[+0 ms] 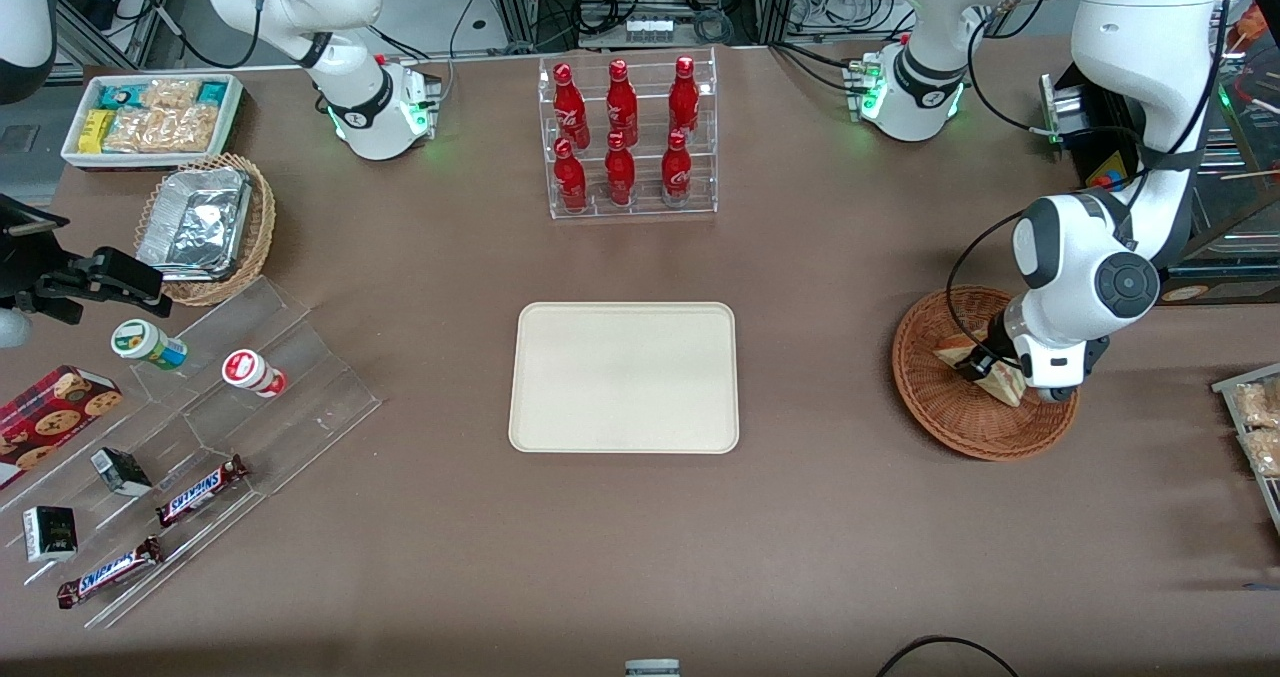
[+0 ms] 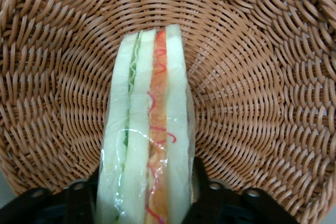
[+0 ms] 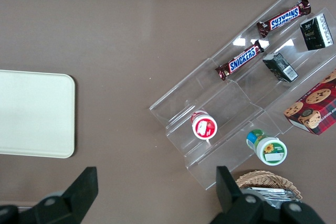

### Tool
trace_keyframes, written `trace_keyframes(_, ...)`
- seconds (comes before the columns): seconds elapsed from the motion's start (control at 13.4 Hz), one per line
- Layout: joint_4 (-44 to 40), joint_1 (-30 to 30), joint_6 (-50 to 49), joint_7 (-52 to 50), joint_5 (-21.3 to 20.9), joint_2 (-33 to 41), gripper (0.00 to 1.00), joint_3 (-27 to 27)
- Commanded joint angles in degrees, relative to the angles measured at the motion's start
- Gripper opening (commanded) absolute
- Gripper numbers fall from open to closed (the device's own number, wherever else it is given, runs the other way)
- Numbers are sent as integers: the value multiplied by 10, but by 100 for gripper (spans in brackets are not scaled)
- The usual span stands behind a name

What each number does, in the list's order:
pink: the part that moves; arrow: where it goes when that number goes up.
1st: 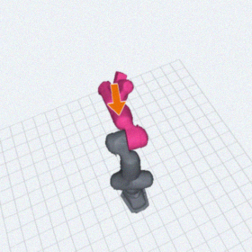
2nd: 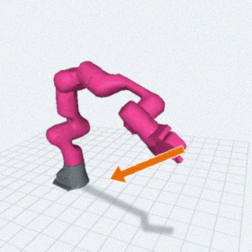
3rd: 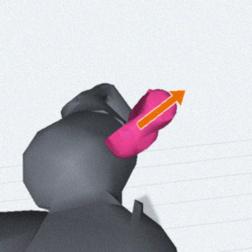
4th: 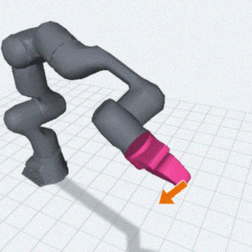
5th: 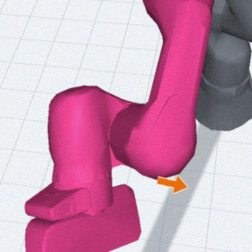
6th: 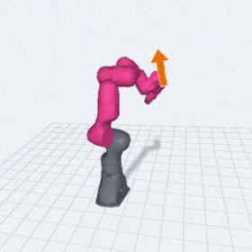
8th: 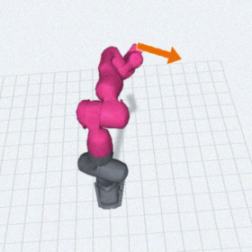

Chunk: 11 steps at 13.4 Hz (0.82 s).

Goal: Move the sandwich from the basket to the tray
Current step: 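Close the left gripper on the wrapped sandwich and lift it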

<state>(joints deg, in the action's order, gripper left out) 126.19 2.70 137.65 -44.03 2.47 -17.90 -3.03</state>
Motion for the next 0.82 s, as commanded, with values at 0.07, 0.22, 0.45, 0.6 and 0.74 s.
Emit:
trace_keyframes(0.07, 5, 2, 0, 4, -4, 11, 39, -3)
trace_keyframes(0.22, -14, 2, -40, 4, -10, 35, 37, -3)
trace_keyframes(0.45, -103, 38, -141, 31, -59, 43, 37, 4)
trace_keyframes(0.6, -165, 70, -160, 23, -58, 21, 37, 4)
trace_keyframes(0.74, -210, 121, -161, 18, -53, -3, 37, 4)
